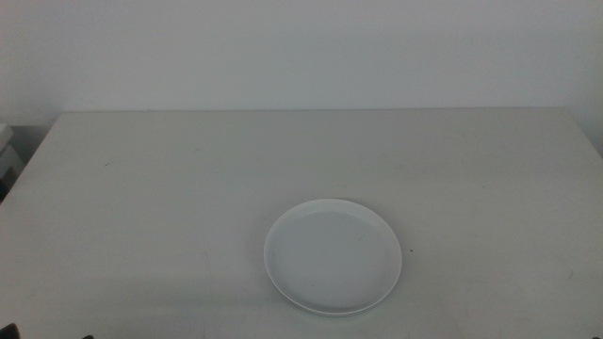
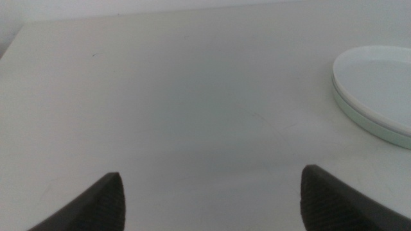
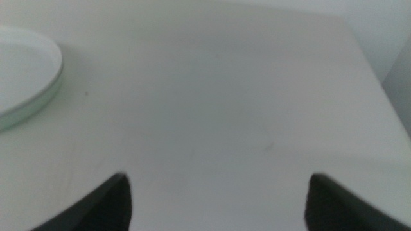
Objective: Stack the three bowls on top of each other.
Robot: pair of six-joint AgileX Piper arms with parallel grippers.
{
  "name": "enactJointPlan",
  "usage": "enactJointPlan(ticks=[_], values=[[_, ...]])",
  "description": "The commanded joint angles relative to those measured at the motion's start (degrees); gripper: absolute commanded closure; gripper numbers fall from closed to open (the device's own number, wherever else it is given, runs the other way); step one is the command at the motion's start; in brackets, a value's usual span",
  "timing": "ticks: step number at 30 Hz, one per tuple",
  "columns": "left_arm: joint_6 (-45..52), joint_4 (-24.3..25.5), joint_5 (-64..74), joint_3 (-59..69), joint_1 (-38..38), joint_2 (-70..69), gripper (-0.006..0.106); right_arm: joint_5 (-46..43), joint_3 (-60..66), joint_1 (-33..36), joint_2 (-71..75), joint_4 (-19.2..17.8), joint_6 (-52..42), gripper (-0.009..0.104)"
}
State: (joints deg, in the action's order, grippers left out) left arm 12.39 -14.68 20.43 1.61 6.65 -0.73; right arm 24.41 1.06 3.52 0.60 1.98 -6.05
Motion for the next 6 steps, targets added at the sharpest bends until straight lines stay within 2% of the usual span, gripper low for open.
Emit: enactJointPlan(ticks=[1,6], values=[[-0.5,-0.4,-4.3,-0.1,0.1,-0.9,-0.004,-6.3,0.2,-0.4,1.5,-0.2,-0.3,0.020],[-0.5,-0.4,-4.3,-0.1,0.1,-0.9,-0.004,-6.1,0.2,-0.4,1.5,0.0,-0.3,0.020]])
